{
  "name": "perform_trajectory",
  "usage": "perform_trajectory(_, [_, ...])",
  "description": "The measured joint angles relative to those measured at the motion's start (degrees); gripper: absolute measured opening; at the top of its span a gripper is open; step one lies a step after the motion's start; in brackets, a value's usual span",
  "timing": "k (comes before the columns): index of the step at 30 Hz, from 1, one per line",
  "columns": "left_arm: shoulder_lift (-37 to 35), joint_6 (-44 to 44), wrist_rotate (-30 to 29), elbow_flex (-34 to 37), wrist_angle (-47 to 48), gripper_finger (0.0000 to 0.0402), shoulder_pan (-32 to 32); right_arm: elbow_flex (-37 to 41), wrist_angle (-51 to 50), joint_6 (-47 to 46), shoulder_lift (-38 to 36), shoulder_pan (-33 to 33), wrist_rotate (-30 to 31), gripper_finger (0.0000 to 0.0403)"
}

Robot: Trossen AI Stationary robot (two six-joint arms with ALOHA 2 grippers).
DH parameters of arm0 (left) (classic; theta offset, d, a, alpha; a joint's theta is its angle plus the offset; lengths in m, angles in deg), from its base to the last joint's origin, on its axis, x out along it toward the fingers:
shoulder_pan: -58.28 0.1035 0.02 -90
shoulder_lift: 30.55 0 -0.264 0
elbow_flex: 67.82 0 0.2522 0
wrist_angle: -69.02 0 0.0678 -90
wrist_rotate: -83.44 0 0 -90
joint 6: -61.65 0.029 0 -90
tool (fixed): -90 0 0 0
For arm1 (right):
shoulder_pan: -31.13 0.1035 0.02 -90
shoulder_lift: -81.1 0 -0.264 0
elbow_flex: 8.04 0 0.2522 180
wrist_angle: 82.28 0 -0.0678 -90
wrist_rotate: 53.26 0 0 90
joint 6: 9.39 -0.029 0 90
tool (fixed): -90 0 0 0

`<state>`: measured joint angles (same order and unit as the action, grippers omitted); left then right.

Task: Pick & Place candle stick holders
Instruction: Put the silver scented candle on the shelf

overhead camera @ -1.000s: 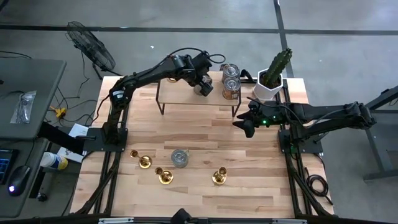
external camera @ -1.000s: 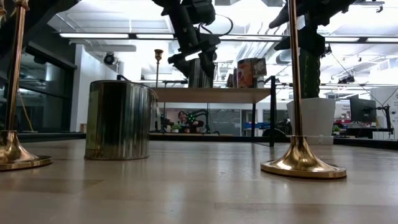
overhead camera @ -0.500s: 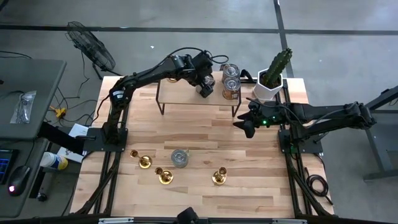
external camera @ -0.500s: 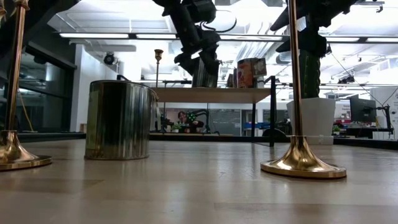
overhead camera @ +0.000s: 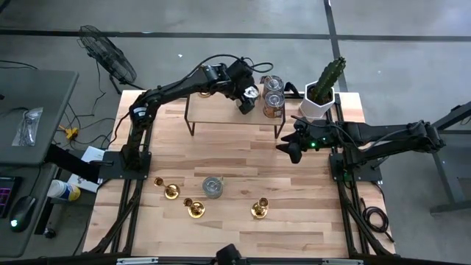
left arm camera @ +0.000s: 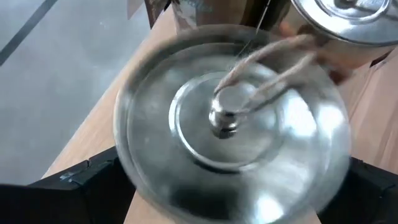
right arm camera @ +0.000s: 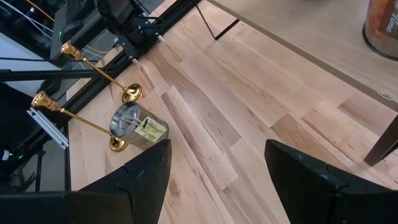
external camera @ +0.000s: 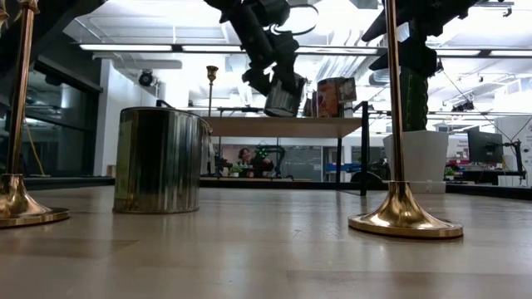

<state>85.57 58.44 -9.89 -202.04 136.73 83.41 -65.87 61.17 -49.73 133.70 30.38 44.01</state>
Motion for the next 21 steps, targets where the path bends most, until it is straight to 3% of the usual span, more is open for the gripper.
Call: perform_trajectory(21, [-1.78, 1.47, -2.13, -0.45, -0.25, 0.0384, -0.17, 0.0, -0.4, -0.46, 0.0, 0.01, 0.04, 0.0252])
